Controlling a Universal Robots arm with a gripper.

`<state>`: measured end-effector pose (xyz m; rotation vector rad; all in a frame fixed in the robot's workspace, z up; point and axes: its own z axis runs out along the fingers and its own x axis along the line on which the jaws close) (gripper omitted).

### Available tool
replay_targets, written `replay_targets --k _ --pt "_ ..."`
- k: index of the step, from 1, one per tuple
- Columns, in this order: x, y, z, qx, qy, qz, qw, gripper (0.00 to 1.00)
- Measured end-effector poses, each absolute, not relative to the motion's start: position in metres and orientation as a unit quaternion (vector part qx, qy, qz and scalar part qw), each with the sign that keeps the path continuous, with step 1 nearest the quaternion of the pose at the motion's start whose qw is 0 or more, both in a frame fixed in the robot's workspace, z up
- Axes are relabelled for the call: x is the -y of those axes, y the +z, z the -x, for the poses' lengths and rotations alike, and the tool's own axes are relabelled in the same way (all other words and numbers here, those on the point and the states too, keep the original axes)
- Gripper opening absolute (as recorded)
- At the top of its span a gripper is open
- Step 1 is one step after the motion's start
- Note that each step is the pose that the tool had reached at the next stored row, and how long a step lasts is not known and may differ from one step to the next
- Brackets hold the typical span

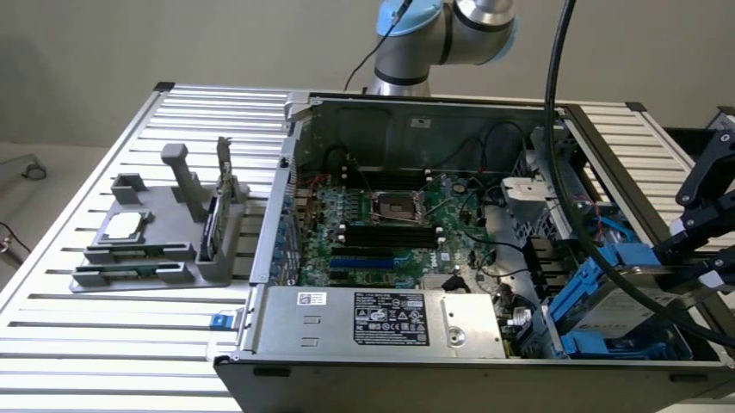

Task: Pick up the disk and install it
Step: 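Insert the disk into the insertion slot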

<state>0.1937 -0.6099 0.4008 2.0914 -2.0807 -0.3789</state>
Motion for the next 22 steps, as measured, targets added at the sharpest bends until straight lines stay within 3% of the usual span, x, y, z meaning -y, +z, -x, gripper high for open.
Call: replay_targets --k 22 --pt "0.61 0.4008 -0.1937 0.694 -0.142 -0.702 0.069 0.31"
